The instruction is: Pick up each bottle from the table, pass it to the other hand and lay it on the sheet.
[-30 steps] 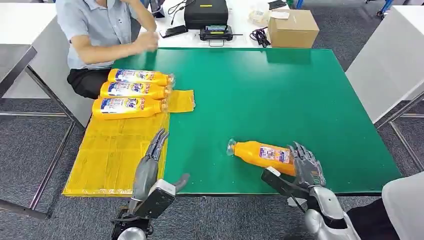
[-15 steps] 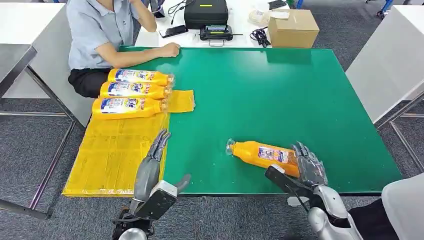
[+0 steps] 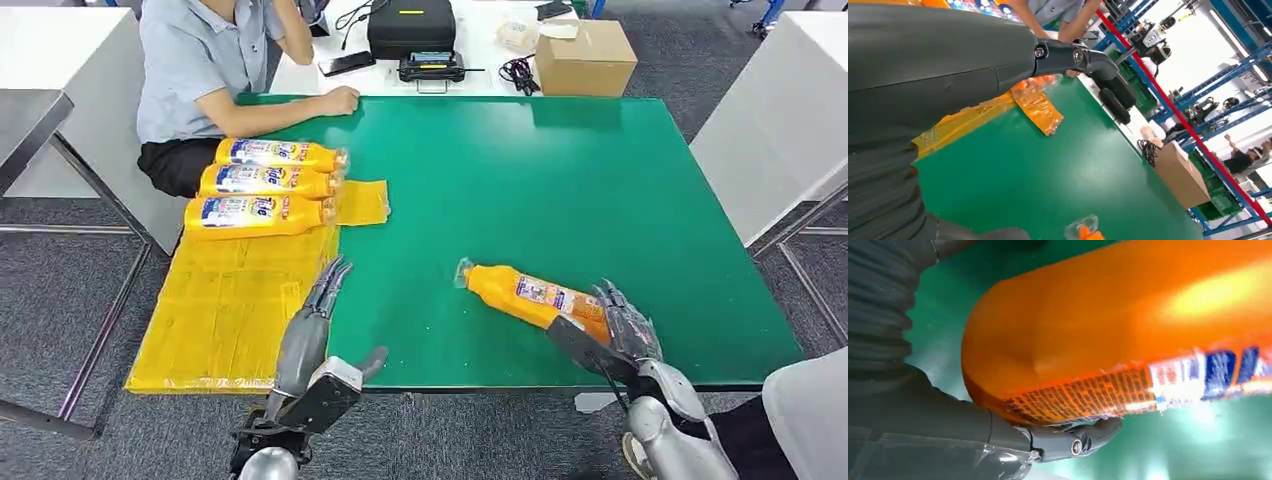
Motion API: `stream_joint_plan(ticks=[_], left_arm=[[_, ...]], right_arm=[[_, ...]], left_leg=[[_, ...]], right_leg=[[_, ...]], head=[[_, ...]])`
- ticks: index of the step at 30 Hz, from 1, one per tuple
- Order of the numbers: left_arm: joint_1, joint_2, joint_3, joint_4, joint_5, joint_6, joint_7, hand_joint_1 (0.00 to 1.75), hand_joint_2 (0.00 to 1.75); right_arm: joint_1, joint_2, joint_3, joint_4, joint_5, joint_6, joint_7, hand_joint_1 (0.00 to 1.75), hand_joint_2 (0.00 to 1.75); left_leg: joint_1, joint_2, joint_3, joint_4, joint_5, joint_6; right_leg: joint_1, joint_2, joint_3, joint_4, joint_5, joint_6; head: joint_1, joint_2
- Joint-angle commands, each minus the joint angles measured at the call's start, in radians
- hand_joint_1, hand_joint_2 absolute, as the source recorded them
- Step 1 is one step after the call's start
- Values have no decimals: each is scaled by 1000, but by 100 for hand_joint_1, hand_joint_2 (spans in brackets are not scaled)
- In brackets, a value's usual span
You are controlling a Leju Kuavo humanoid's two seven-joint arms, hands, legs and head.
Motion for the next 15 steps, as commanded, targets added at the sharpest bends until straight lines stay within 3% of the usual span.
stream_joint_plan(ticks=[1,8,9,10,12,13,15], left_arm=[[-45,39,-36,68,-2,-11,18,0,175],[-35,33,-30,68,-2,-14,22,0,175],[-35,31,-30,67,-2,-15,22,0,175],[-35,30,-31,67,-2,-15,22,0,175],[-32,29,-31,64,-3,-15,22,0,175],[-29,29,-31,61,-3,-16,22,0,175],[-23,30,-31,56,-2,-15,21,0,175]], right_arm=[[26,-53,52,59,17,38,37,0,175],[24,-30,32,10,-19,11,18,2,175],[18,-24,28,15,-19,-3,8,113,175],[15,-21,29,15,-19,-1,9,113,175],[9,-13,24,25,-7,-31,-2,168,175],[6,6,8,28,-18,-45,-11,173,175],[1,32,-9,27,-30,-65,-25,161,175]], left_leg=[[2,-2,5,-1,-1,-3],[1,-1,6,-1,0,-2],[2,-1,7,-1,-1,-2],[1,-1,6,-1,0,-2],[1,0,6,-1,-1,-2],[1,1,7,-1,-1,-3],[2,2,7,-1,-1,-3]], right_leg=[[2,-2,7,-3,-1,-3],[1,-1,7,-1,-1,-2],[2,-1,8,-2,-1,-3],[2,-1,8,-2,0,-2],[1,0,7,-1,0,-2],[2,1,8,-1,-1,-3],[2,1,8,-2,0,-3]], head=[[0,0],[0,0],[0,0],[0,0],[0,0],[0,0],[0,0]])
